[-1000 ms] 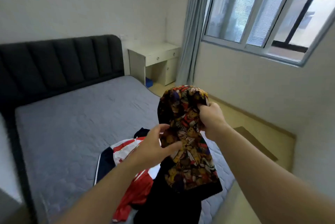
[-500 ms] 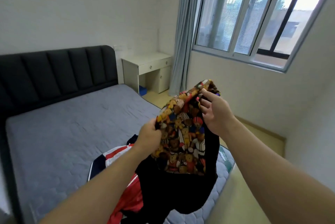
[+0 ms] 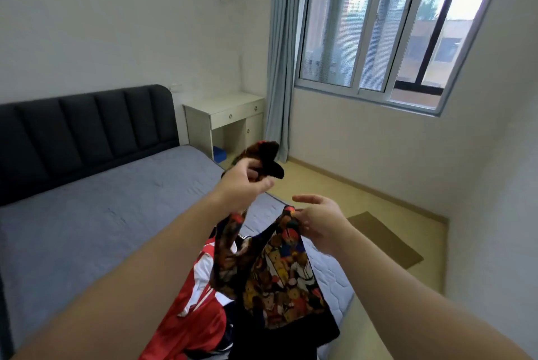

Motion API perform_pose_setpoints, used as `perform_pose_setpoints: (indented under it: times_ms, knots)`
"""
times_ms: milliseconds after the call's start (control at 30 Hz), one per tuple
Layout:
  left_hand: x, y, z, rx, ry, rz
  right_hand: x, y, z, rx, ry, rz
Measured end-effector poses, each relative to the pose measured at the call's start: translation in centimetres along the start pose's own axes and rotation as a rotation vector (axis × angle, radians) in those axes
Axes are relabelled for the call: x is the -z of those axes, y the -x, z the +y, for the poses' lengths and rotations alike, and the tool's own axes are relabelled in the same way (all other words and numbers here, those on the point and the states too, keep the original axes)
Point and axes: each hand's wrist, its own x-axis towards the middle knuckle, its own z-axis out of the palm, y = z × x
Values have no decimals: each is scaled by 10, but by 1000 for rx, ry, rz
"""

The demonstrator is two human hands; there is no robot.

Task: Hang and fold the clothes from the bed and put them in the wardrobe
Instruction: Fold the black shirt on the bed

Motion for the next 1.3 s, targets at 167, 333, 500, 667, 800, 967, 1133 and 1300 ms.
perform_pose_setpoints:
  times_ms: [167,333,500,667,800,967,1133,1300]
  knots:
    - [-42,37,-39,-84,-112,24,-5,3,-35,52,-262,33]
    - [-94,62,-91,-74,-33,-133,-7,4,-73,117,-395,35]
    - [-93,36,-83,43,161,41,-9,12,-89,190,-561,-25]
    - [-47,-10,-30,154,499,200,18,8,-82,256,45,-303]
    - [-23,-28,16,133,613,81,27,-2,-53,286,295,-371]
    - [-24,-28,37,156,704,-78,26,-22,-46,494,410,-206]
    - [-15,-23,24,62,575,-287,25,-31,-62,593,430,83]
    - [-47,-14,-5,-162,-72,-143,17,-37,-78,572,601,195]
